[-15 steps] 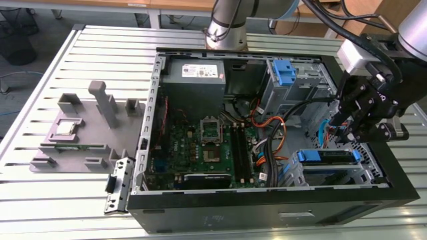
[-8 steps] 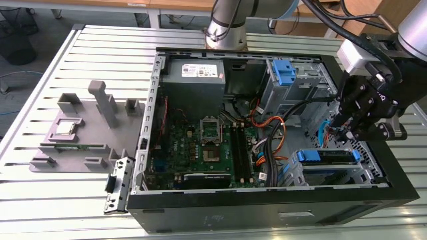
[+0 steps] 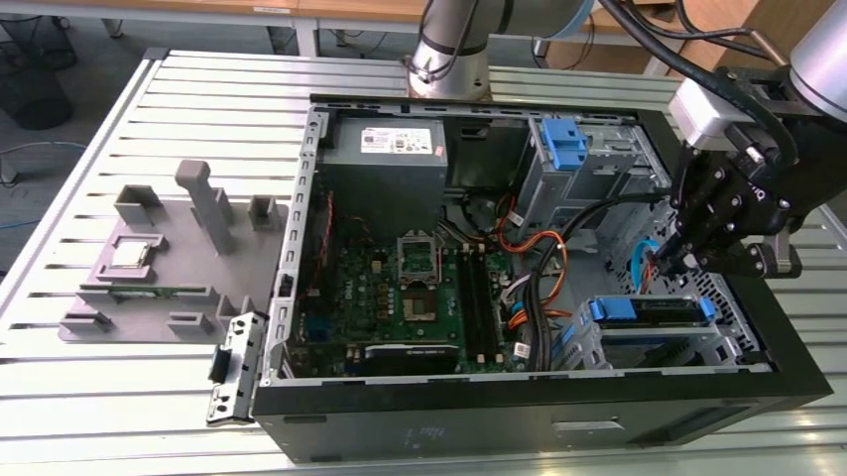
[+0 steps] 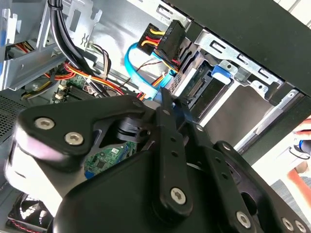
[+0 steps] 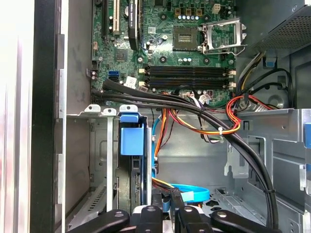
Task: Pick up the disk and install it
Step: 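Insert the first disk wire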
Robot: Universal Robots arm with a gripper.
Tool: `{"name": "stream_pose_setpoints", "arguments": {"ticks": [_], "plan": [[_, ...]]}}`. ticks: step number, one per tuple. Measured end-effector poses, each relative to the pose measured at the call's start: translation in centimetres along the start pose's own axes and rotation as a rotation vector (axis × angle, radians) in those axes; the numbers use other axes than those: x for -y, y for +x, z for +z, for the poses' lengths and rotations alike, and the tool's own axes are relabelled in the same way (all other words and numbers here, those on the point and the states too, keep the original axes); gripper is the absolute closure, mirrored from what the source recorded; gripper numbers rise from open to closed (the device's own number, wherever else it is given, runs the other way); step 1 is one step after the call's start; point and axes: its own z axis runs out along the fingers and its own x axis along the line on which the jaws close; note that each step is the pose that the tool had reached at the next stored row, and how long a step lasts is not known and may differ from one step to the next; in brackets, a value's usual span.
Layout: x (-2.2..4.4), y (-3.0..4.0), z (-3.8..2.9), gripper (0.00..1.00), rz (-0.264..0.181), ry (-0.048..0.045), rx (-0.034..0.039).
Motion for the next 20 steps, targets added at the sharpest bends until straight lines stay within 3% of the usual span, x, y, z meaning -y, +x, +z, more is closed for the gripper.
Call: {"name": "stream_pose_setpoints", "arguments": {"ticks": [1,10,20], "plan": [[0.0,0.0,0.0,0.8,0.0,0.0,0.0],[0.0,0.03,0.0,0.8,0.0,0.0,0.0],[0.01,0.89,0.31,0.8,0.0,0.0025,-0.0001]]}}
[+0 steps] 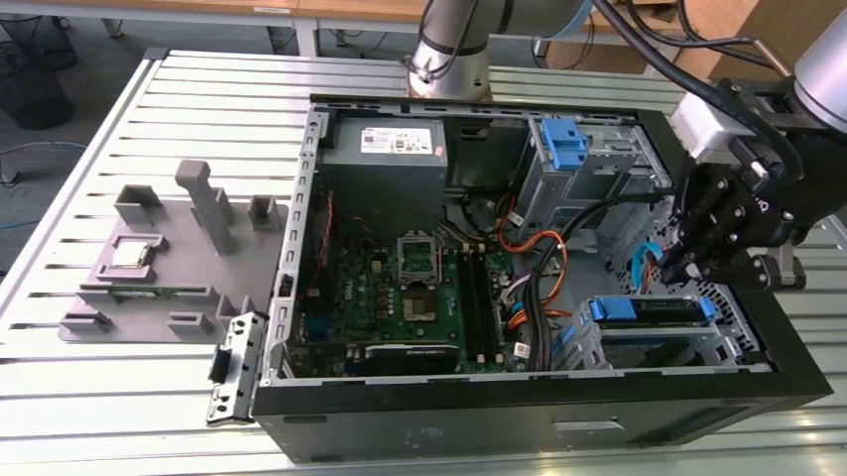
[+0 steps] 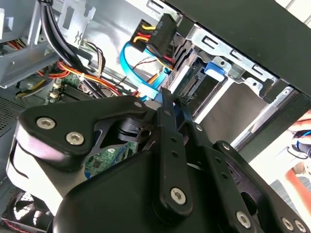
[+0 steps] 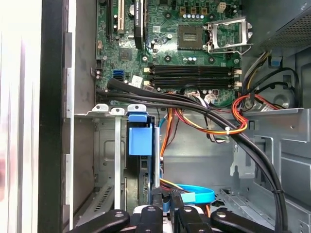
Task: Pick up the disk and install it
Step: 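Insert the first disk wire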
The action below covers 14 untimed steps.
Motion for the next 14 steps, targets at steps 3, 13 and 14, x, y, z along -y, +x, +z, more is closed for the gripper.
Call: {"name": "stream_pose_setpoints", "arguments": {"ticks": [3,13,14], "plan": [[-0.08,0.35,0.26,0.8,0.0,0.0034,0.0004],[-1.07,1.26,0.84,0.8,-0.001,0.0288,0.0027],[-1.1,1.33,0.88,0.8,-0.001,0.0315,0.0031]]}}
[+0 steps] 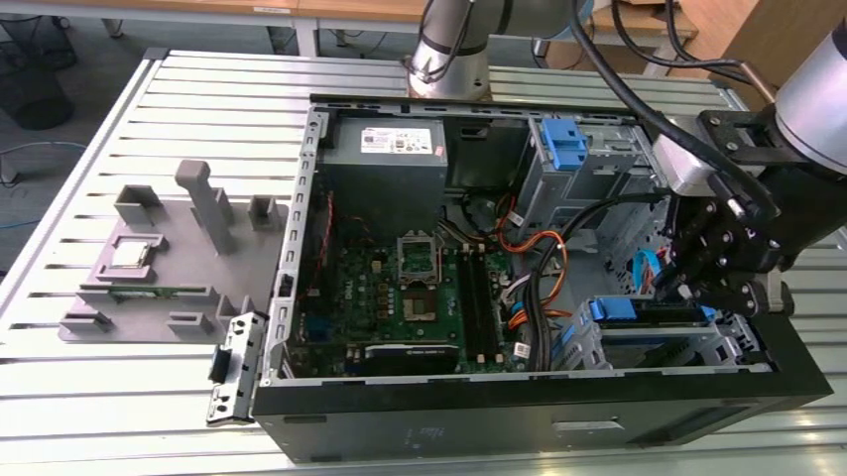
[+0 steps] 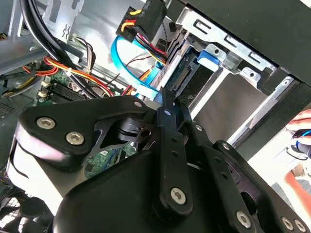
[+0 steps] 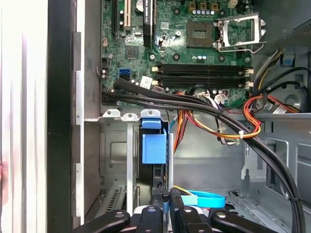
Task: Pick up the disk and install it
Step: 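Insert the first disk wire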
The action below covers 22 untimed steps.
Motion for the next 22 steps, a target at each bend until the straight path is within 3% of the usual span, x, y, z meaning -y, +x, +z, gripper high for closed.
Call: {"name": "stream_pose_setpoints", "arguments": {"ticks": [4,22], "plan": [[-0.11,0.2,0.1,0.8,0.0,0.0048,0.003],[-0.22,0.31,0.45,0.8,-0.001,0.0069,0.0051]]}}
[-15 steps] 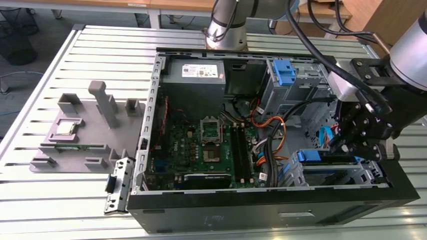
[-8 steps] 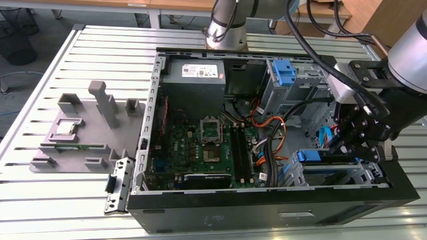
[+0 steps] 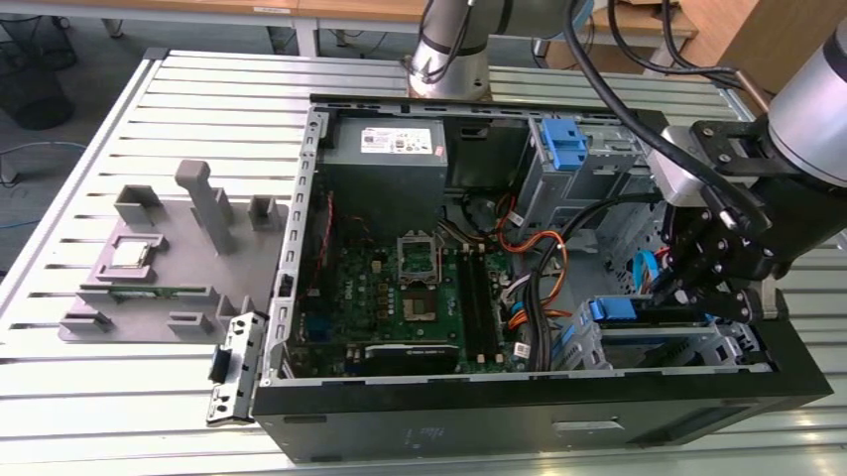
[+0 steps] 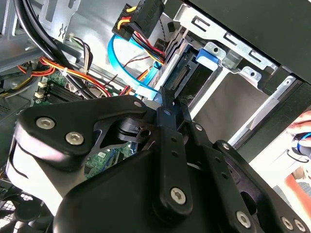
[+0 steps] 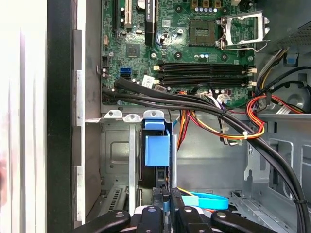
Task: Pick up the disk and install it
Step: 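Insert the first disk wire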
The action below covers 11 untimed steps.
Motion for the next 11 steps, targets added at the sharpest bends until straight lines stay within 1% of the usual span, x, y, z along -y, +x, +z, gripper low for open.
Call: {"name": "stream_pose_setpoints", "arguments": {"ticks": [5,7,8,11], "plan": [[0.0,0.01,-0.12,0.8,0.0,0.0,0.0007],[0.0,0.11,-0.15,0.8,0.0,0.0,0.0005],[0.0,0.18,-0.13,0.8,0.0,0.0,0.0016],[0.0,0.27,-0.1,0.8,0.0,0.0002,0.01]]}}
